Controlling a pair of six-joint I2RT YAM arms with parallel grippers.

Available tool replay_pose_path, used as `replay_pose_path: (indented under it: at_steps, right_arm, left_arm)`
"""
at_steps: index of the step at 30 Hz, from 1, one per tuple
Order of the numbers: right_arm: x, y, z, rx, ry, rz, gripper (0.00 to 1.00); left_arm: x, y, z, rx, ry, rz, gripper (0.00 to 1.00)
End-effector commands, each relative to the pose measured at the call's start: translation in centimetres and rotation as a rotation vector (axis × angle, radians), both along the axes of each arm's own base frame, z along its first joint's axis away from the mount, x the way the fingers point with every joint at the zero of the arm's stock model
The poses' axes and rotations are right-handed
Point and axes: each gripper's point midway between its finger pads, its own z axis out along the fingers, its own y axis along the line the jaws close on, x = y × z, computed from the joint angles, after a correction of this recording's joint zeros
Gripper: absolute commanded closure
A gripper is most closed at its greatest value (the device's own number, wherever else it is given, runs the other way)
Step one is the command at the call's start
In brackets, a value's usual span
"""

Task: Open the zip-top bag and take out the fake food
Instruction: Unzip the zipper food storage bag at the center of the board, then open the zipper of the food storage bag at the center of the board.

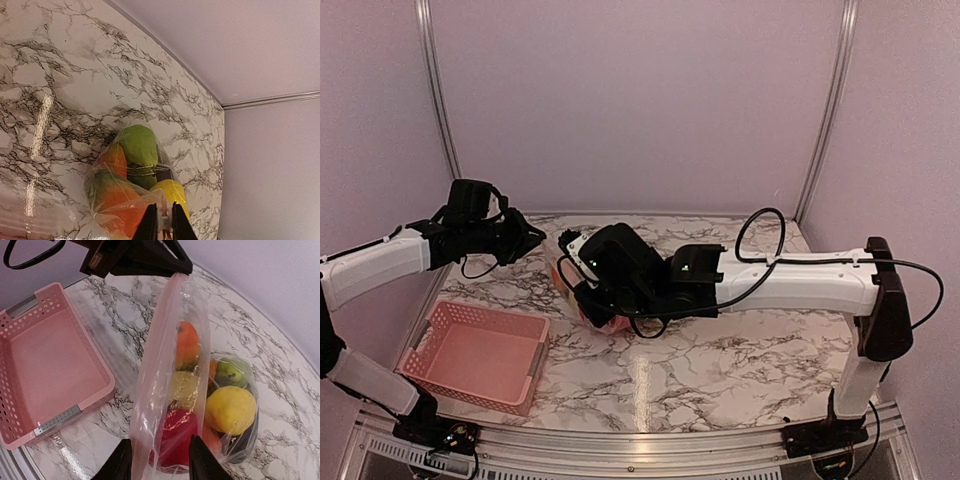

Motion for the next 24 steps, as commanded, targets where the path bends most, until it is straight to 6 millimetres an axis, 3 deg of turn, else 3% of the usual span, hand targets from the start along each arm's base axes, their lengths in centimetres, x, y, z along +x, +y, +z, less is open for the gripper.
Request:
replay_pose_path:
  at_steps: [1, 3, 7, 11, 17, 24]
  right_arm:
    - [0.0, 1.0, 4.0, 0.078, -0.024, 0.011, 0.56]
    - [0.2, 1.6, 4.8, 0.089, -0.032, 0.014, 0.49]
    - [1.0, 2.8, 5.9, 0.094, -0.045, -0.01, 0.44]
    - [1.5, 4.1, 5.4, 0.064, -0.039, -0.012, 0.41]
    - [2.1, 5.2, 3.3, 0.03, -0.012, -0.037, 0.44]
    - [3.3, 4.4, 2.3, 0.002, -0.014, -0.118, 0.49]
  left_arm:
    - [-0.9, -1.1, 2.4, -0.031, -0.059, -0.02, 0.98]
    - [-1.3, -1.6, 2.6, -0.034, -0.062, -0.029, 0.98]
    - [-1.8, -2.1, 2.8, -0.04, -0.066, -0.038, 0.98]
    - [-2.1, -2.3, 3.2, -0.045, -0.074, -0.044, 0.98]
    - [-2.4, -2.2, 3.4, -0.045, -0.082, -0.047, 0.98]
    - [-2.6, -2.0, 3.3, -0.046, -0.083, -0.046, 0.98]
